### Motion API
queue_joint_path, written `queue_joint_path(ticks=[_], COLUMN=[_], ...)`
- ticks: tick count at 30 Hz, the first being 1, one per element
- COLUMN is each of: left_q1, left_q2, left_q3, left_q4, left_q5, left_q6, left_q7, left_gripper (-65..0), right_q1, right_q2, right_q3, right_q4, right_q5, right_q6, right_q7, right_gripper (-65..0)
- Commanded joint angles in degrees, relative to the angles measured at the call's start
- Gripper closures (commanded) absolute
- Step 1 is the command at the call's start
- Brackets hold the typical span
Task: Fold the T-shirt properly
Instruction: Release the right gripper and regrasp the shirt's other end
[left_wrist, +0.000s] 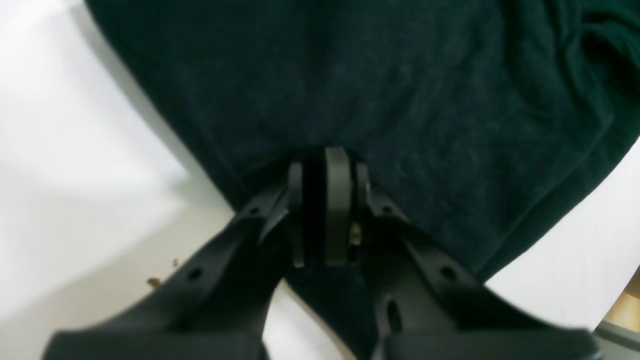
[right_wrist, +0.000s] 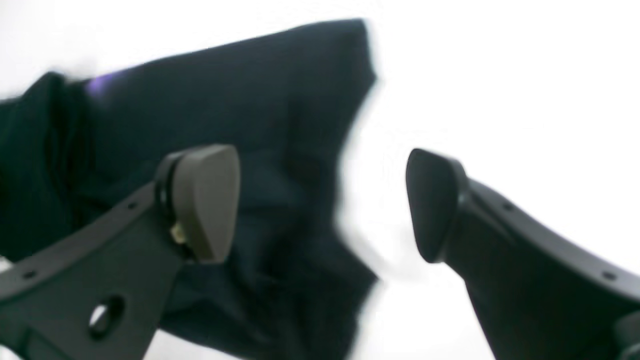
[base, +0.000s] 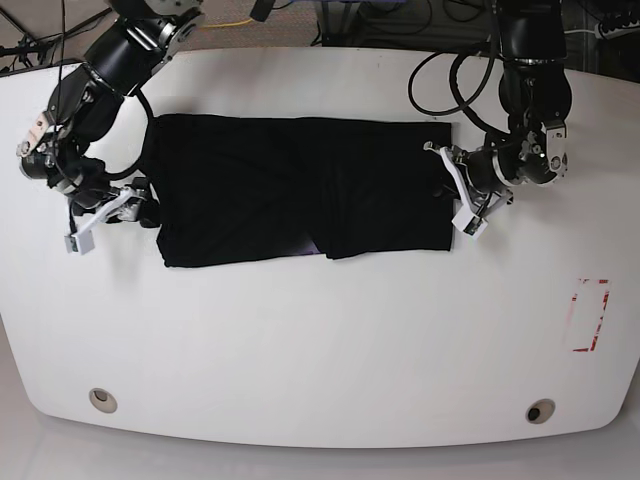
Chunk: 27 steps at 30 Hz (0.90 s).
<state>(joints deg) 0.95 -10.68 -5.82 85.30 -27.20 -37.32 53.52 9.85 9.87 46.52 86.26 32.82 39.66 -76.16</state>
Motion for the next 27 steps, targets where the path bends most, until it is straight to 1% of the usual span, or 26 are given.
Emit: queue_joint_path(ticks=[1, 2, 4, 6, 10, 12, 15, 17, 21, 24, 26, 27], left_q1=[-0.9, -0.9, -0.9, -0.9, -0.8, -0.8, -0.8, -0.8, -0.8, -0.8, -0.3, -0.1], left_q2=[-0.3, -0.3, -0.3, -0.3, -0.2, -0.1, -0.2, -0.3, -0.3, -0.3, -0.4, -0.4], left_q3=[-0.2, -0.2, -0.2, -0.2, -0.2, -0.2, -0.2, -0.2, -0.2, 0.0, 0.0, 0.0], left_q4=[0.8, 0.8, 0.8, 0.8, 0.8, 0.8, 0.8, 0.7, 0.8, 0.8, 0.8, 0.8], left_q5=[-1.0, -1.0, -1.0, -1.0, -1.0, -1.0, -1.0, -1.0, -1.0, -1.0, -1.0, -1.0], left_q6=[-0.1, -0.1, -0.1, -0.1, -0.1, -0.1, -0.1, -0.1, -0.1, -0.1, -0.1, -0.1], left_q7=[-1.0, -1.0, -1.0, -1.0, -1.0, -1.0, -1.0, -1.0, -1.0, -1.0, -1.0, -1.0], left_gripper=[-3.2, -3.2, -3.2, -3.2, -3.2, -3.2, -3.2, -3.2, -3.2, -3.2, -3.3, -3.3], right_q1=[1.3, 1.5, 1.3, 0.3, -2.4, -2.9, -4.2, -4.4, -4.5, -4.2, -4.0, -3.8], right_q2=[1.8, 2.0, 2.2, 2.7, 2.0, 0.3, -1.3, -3.1, -4.8, -5.6, -6.1, -6.2], right_q3=[2.0, 2.5, 2.9, 2.8, 2.5, 1.2, 0.0, -1.1, -2.3, -2.7, -2.7, -2.7], right_q4=[-3.0, -4.5, -7.4, -8.9, -9.1, -8.9, -8.9, -8.9, -8.9, -8.9, -8.9, -8.9], right_q5=[0.9, 1.0, 3.0, 6.3, 10.1, 10.2, 10.3, 10.3, 10.0, 10.0, 10.0, 10.0], right_q6=[0.3, 0.3, 0.3, 0.3, 0.3, 0.3, 0.3, 0.3, 0.3, 0.3, 0.3, 0.3], right_q7=[0.2, 0.2, 0.2, 0.2, 0.2, 0.2, 0.2, 0.3, 0.6, 2.4, 3.6, 4.1], right_gripper=[-49.6, -49.6, -49.6, -49.6, -49.6, -49.6, -49.6, -49.5, -49.5, -49.5, -47.9, -45.2])
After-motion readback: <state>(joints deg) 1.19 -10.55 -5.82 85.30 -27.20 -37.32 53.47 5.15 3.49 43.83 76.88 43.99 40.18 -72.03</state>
